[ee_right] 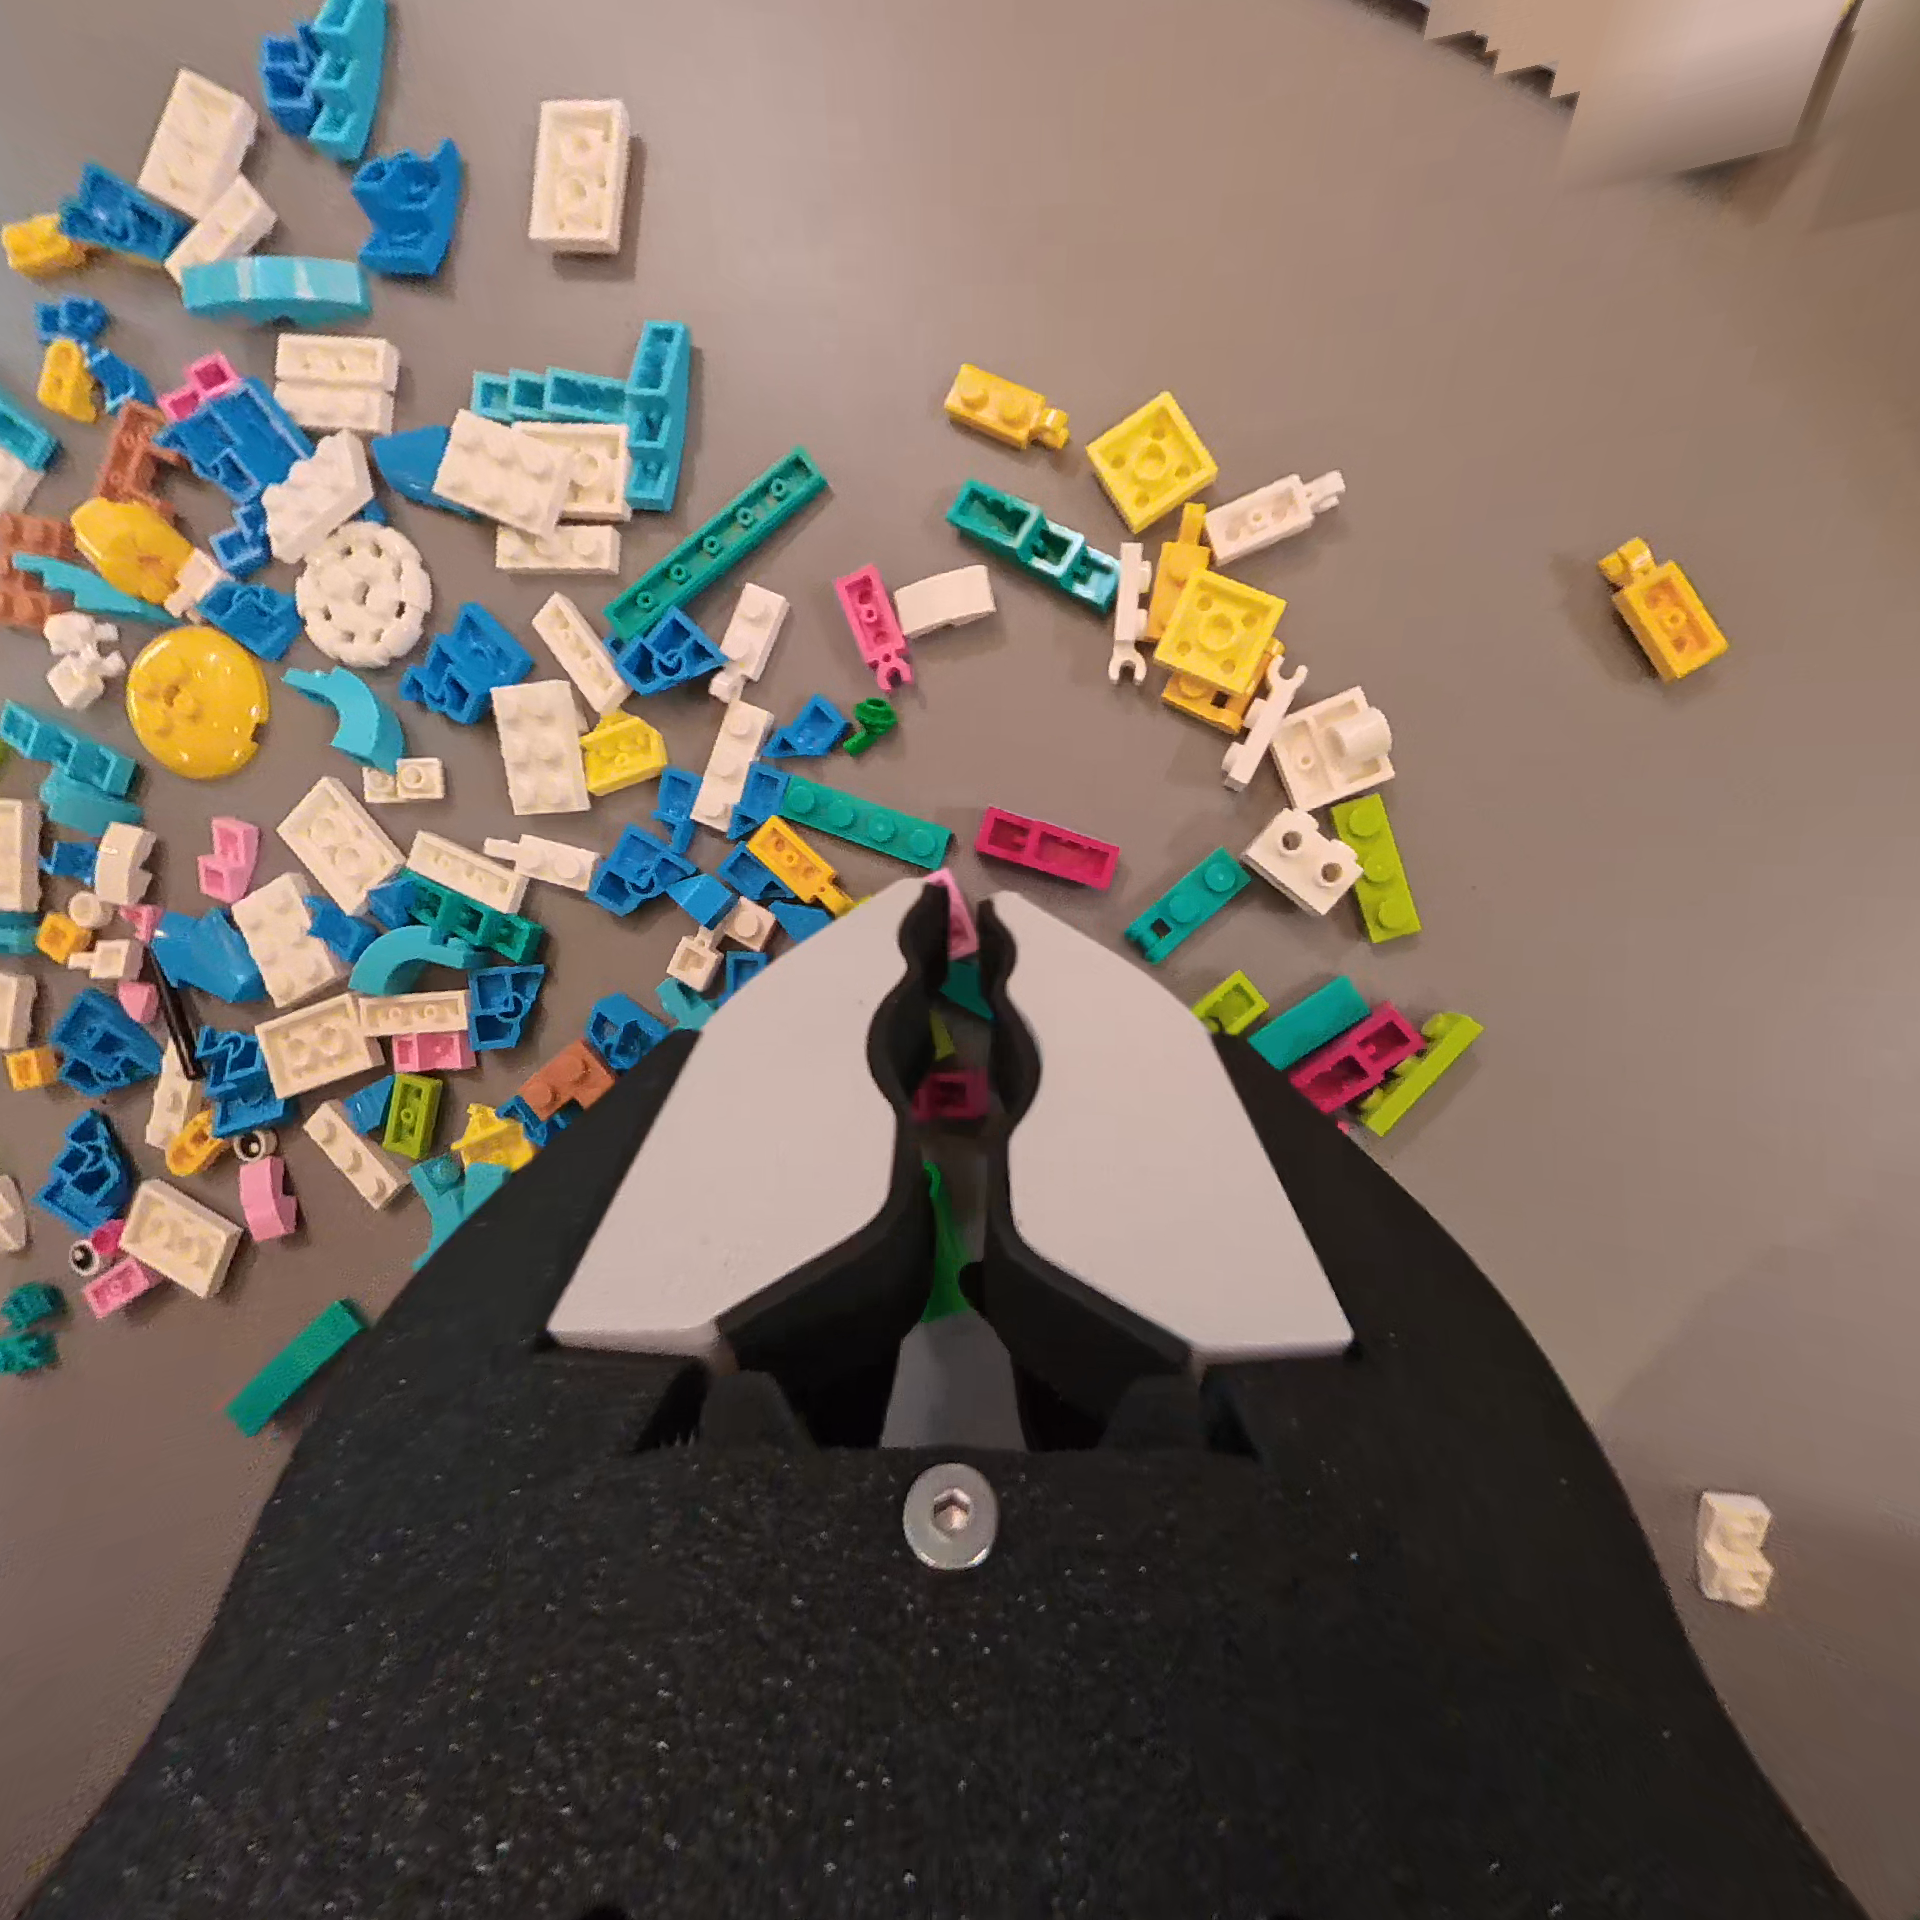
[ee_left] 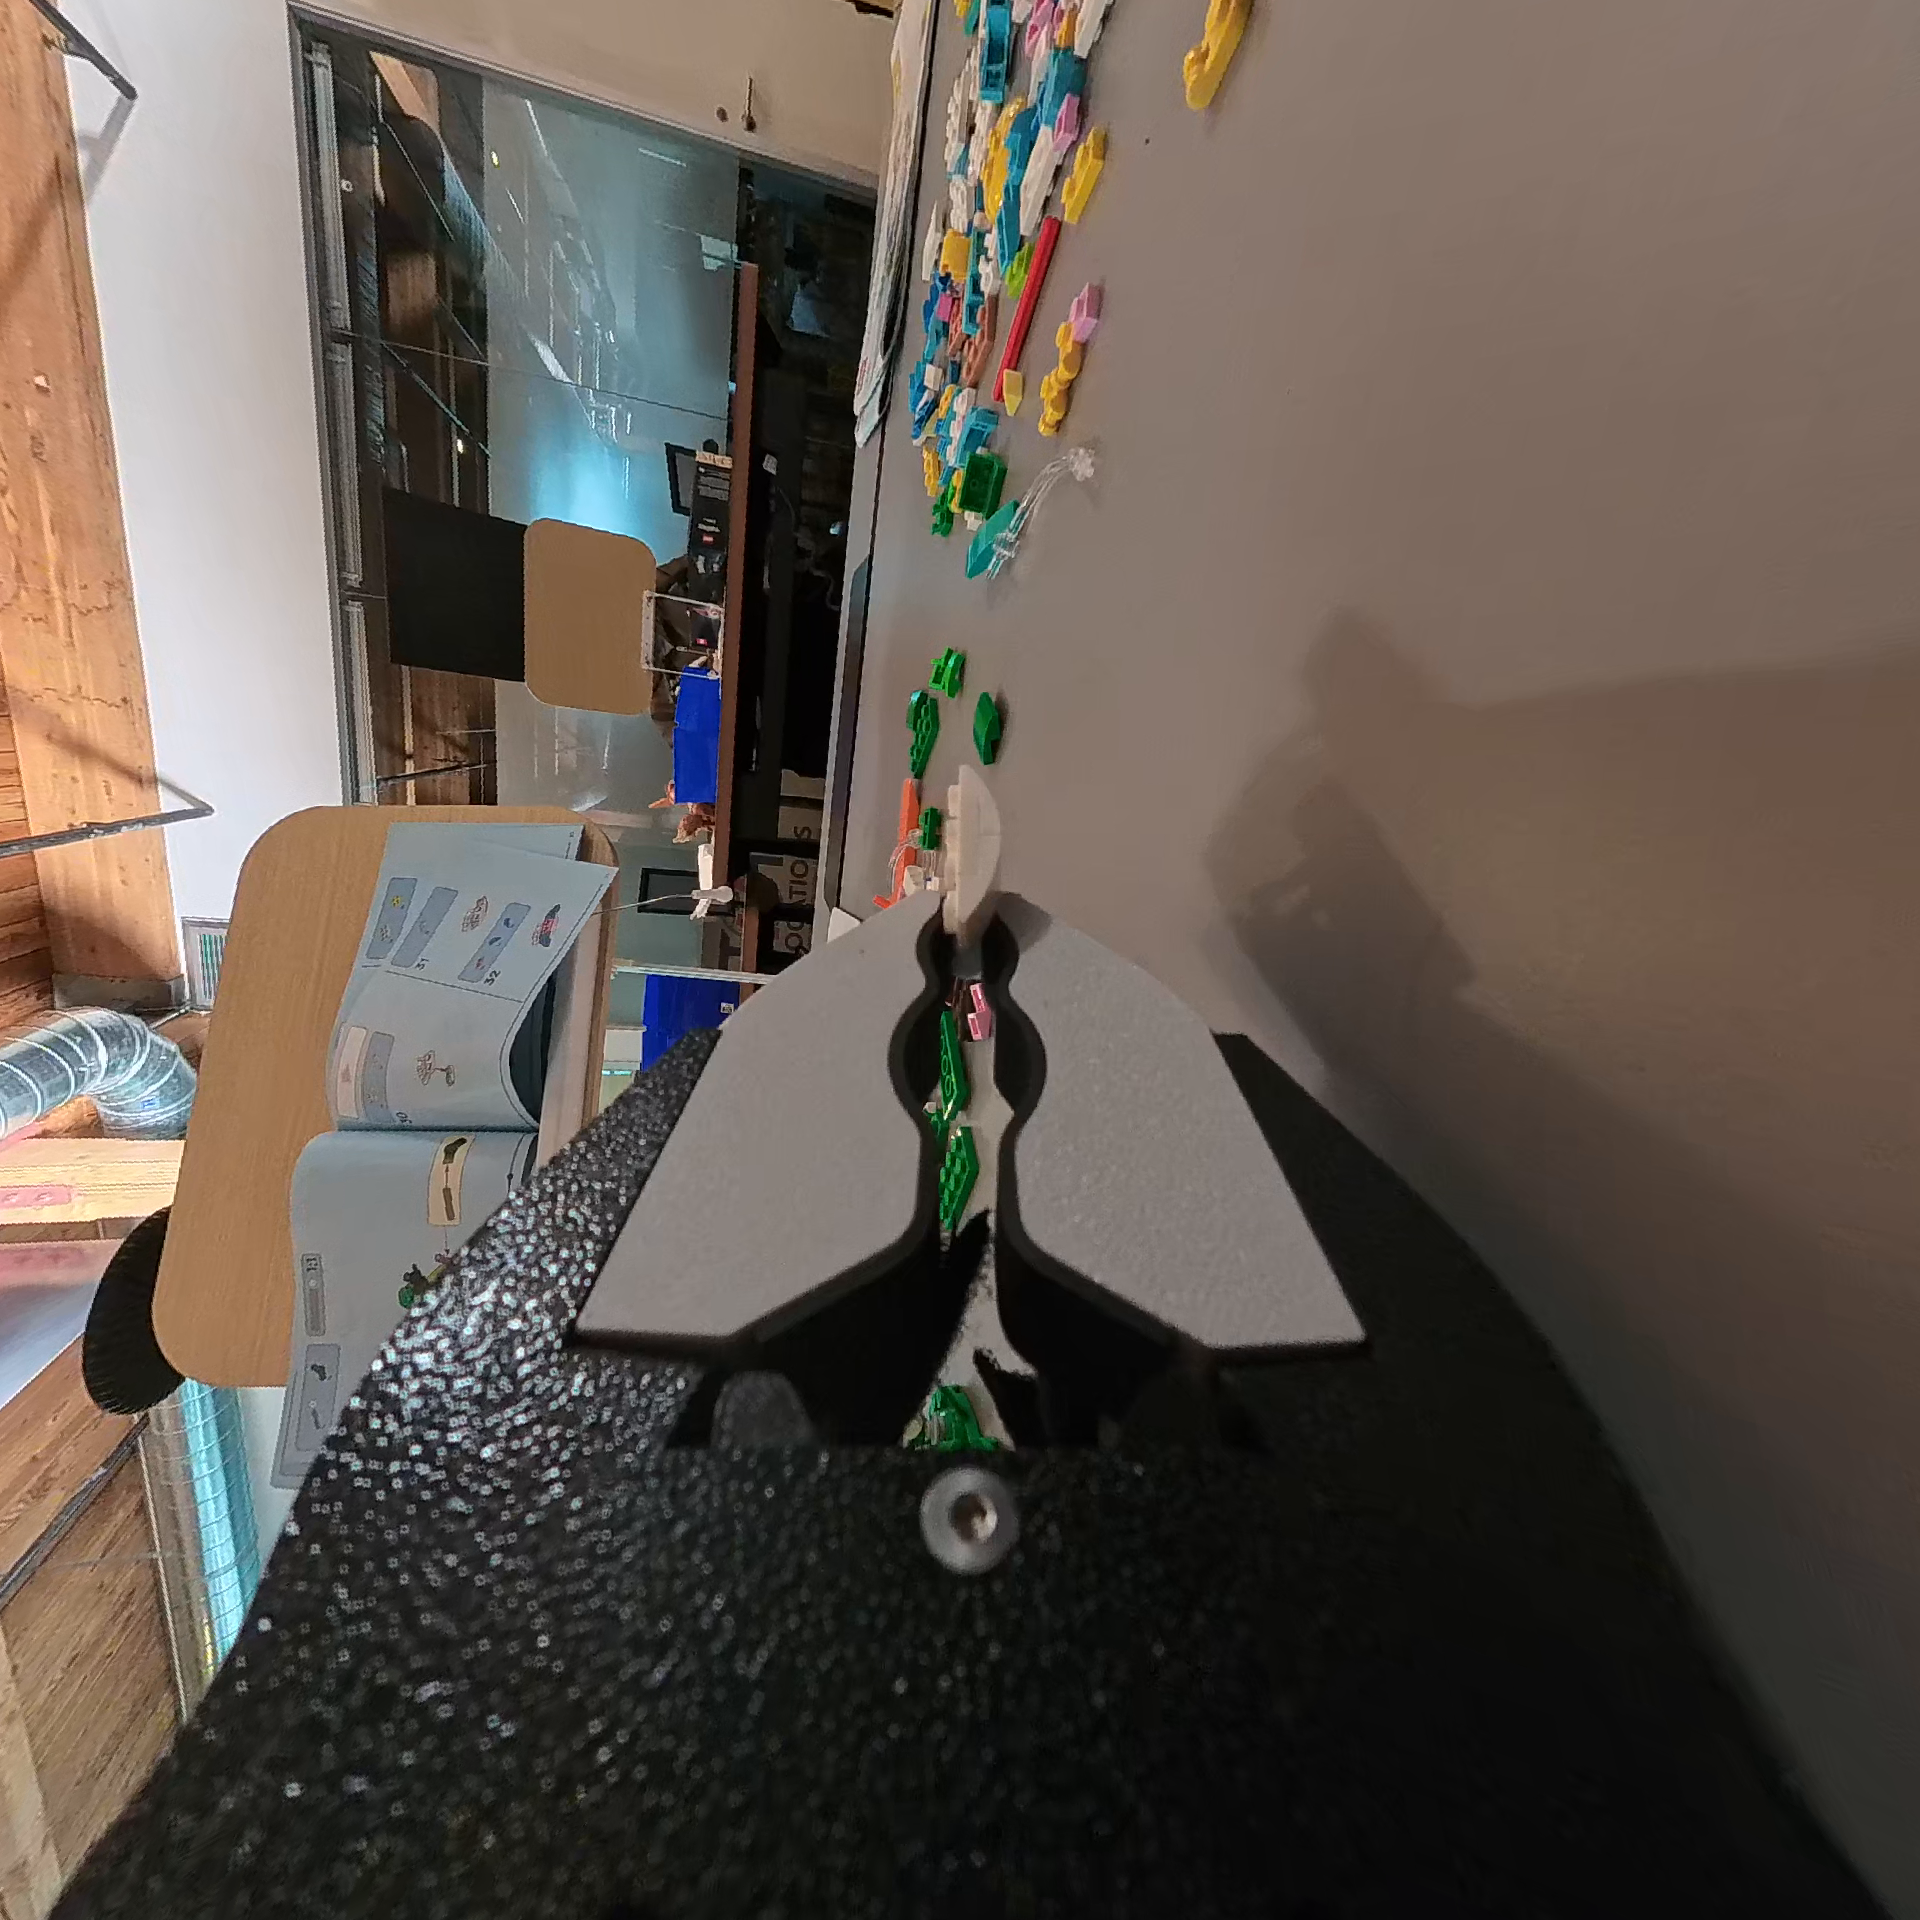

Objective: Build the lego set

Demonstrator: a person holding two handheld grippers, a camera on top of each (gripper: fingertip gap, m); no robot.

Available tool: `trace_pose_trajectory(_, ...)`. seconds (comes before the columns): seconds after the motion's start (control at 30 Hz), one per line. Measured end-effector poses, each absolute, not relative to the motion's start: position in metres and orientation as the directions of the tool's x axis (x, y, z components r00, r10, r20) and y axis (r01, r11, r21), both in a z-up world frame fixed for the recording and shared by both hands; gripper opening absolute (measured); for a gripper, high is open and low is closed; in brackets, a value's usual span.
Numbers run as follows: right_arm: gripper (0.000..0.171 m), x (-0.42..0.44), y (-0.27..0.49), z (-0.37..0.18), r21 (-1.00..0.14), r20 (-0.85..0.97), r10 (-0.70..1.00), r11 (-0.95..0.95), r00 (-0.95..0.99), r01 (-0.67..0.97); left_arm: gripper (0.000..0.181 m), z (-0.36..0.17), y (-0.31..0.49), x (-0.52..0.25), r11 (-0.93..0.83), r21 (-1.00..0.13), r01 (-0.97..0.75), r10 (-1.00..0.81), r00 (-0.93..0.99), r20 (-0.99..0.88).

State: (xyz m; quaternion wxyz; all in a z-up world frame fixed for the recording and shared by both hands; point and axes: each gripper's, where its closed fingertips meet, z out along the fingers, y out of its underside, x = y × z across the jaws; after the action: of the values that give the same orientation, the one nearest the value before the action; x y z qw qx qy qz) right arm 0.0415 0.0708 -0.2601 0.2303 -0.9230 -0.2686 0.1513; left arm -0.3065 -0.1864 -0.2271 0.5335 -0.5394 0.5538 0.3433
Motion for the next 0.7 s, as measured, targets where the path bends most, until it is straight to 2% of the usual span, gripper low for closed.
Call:
trace_pose_trajectory(0.03, 0.000, 0.040, 0.071, -0.258, -0.515, -0.144, 0.581, -0.735, 0.801, 0.441, 0.004, -0.227, -0.186, -0.306, 0.183, -0.195, -0.964, -0.230, 0.151, -0.961)
trace_pose_trajectory(0.27, 0.000, 0.039, 0.069, -0.241, -0.588, -0.008, 0.710, -0.573, 0.704, 0.571, 0.004, -0.227, -0.186, -0.306, 0.184, -0.194, -0.964, -0.232, 0.149, -0.961)
trace_pose_trajectory(0.4, 0.015, 0.040, 0.065, -0.249, -0.554, 0.026, 0.752, -0.538, 0.659, 0.636, 0.004, -0.228, -0.187, -0.306, 0.184, -0.192, -0.964, -0.232, 0.147, -0.962)
trace_pose_trajectory(0.5, 0.017, 0.042, 0.063, -0.259, -0.512, 0.061, 0.770, -0.522, 0.635, 0.682, 0.004, -0.228, -0.187, -0.306, 0.185, -0.191, -0.964, -0.232, 0.146, -0.962)
trace_pose_trajectory(0.57, 0.017, 0.042, 0.066, -0.257, -0.523, 0.067, 0.764, -0.521, 0.642, 0.675, 0.004, -0.228, -0.187, -0.306, 0.185, -0.190, -0.964, -0.232, 0.145, -0.962)
trace_pose_trajectory(0.7, 0.014, 0.038, 0.053, -0.260, -0.506, -0.027, 0.783, -0.547, 0.622, 0.667, 0.004, -0.228, -0.187, -0.306, 0.185, -0.190, -0.964, -0.233, 0.145, -0.962)
